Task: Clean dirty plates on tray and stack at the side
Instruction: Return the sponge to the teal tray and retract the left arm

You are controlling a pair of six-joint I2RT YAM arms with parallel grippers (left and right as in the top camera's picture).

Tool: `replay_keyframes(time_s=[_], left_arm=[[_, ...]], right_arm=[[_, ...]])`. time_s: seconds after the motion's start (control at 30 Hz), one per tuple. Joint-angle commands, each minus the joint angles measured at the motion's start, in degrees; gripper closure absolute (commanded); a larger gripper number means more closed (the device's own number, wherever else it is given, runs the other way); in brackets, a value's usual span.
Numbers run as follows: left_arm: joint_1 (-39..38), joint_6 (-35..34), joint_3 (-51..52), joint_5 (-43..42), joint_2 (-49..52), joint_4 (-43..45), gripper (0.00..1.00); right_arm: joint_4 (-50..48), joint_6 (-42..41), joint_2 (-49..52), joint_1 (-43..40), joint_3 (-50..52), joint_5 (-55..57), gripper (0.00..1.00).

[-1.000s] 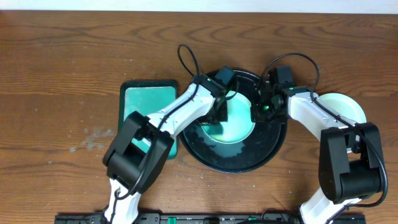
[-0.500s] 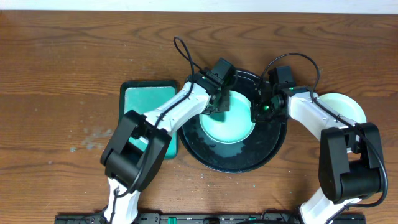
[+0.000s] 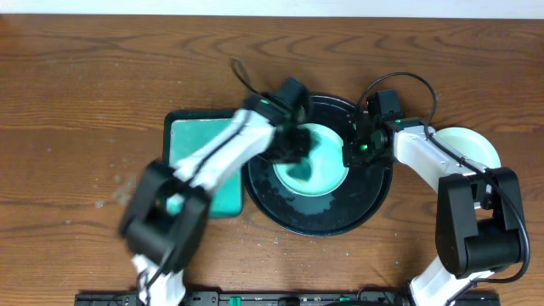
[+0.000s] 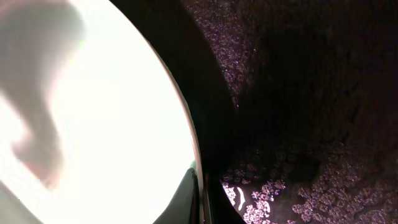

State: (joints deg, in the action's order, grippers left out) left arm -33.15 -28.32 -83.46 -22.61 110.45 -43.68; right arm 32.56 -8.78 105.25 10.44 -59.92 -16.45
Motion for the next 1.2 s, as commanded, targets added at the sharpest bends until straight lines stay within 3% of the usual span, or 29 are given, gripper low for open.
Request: replay_keyframes(time_s=[0.0,0.2,0.3,0.5,0.63,0.73,0.77,0.83,0.9,1.0,1.17], left_arm=[[4.5,2.7,-0.9,12.8,-14.9,-4.8,0.93],[11.5,3.1,-0.6,26.9,-27.1,-14.7,0.93],[13.2,3.0,1.9,31.1,-27.6,-17.5,0.93],[15.5,3.0,18.7,30.9,-22.3,-6.2,0.93],[15.8,3.0,21.7,29.7,-18.3,-2.4,0.91],[15.8,3.0,20.3,29.0,-18.8,-3.3,0.81],[15.8,3.0,19.0,29.0,-19.9,-4.4,0.65],[15.8,3.0,16.4,29.0,-22.5,-6.8,0.46],[15.8,3.0,13.6,29.0,-26.0,-9.3,0.34],[15.8,3.0,9.8,29.1,-32.3,-12.4,0.25],[15.8,3.0,7.8,29.4,-48.6,-13.2,0.2]], right_arm=[[1.1,-0.2,1.3,0.9,1.6,1.4,0.99],[1.0,-0.2,1.3,0.9,1.6,1.4,0.99],[0.9,-0.2,1.3,0.9,1.6,1.4,0.99],[0.9,-0.2,1.3,0.9,1.6,1.4,0.99],[0.9,-0.2,1.3,0.9,1.6,1.4,0.99],[0.6,-0.2,1.3,0.9,1.6,1.4,0.99],[0.5,-0.2,1.3,0.9,1.6,1.4,0.99],[0.0,-0.2,1.3,0.9,1.6,1.4,0.99],[-0.8,-0.2,1.3,0.9,1.6,1.4,0.99],[-2.2,-0.2,1.2,0.9,1.5,1.2,0.99],[-3.4,2.7,-0.4,0.9,0.5,-5.5,0.99]])
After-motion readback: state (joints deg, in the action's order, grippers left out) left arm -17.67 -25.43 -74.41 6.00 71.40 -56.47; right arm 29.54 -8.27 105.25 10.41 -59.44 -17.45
